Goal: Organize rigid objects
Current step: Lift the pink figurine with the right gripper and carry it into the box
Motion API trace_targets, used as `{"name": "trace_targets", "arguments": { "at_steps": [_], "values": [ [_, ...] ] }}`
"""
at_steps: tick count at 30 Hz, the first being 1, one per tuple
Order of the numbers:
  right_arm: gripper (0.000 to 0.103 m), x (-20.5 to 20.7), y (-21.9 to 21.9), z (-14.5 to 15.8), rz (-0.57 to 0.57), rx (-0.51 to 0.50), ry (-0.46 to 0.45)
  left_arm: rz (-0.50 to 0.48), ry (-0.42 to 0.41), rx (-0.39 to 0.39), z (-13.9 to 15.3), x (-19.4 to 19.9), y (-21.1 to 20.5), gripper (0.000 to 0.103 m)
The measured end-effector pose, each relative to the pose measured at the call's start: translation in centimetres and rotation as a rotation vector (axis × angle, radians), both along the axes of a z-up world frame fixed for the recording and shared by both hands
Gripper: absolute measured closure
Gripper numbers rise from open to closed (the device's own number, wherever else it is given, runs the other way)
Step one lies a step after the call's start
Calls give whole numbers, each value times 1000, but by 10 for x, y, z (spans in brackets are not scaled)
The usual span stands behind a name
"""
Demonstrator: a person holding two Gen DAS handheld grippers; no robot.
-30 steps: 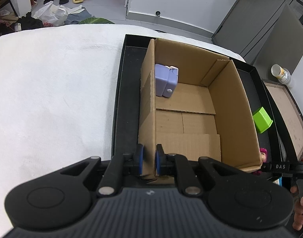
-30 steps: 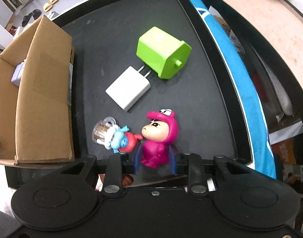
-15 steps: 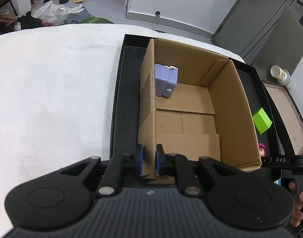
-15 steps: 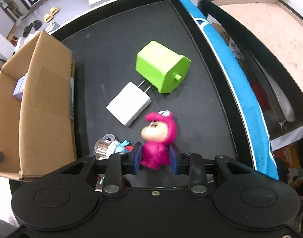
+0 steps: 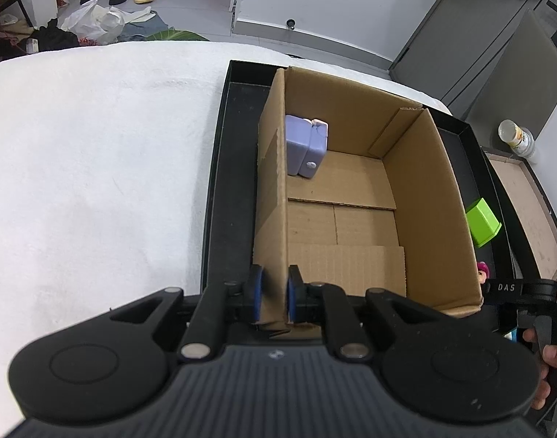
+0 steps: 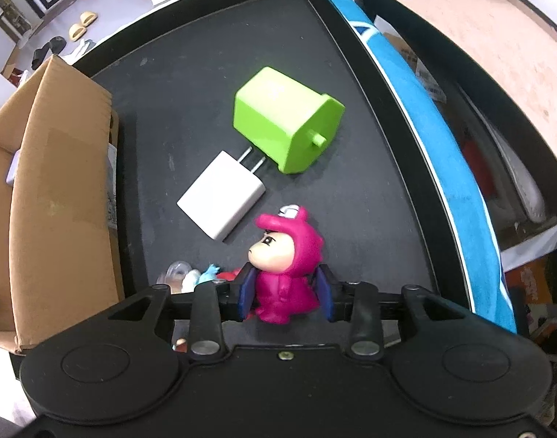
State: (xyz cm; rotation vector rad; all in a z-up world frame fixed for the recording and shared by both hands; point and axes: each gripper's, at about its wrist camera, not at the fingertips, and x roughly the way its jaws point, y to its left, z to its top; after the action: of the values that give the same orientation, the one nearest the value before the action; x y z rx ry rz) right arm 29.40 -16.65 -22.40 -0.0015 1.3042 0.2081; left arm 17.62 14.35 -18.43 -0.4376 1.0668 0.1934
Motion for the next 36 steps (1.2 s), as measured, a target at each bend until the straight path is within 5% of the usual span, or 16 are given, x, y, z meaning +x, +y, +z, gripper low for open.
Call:
{"name": "trace_targets", "arguments": {
  "at_steps": [10, 36],
  "values": [
    [69, -3, 10, 3, 54, -21, -21, 1, 2, -2, -1, 0, 0, 91],
    [69, 1, 43, 70, 160, -41, -156, -12, -11, -18, 6, -2, 5, 91]
  ]
}}
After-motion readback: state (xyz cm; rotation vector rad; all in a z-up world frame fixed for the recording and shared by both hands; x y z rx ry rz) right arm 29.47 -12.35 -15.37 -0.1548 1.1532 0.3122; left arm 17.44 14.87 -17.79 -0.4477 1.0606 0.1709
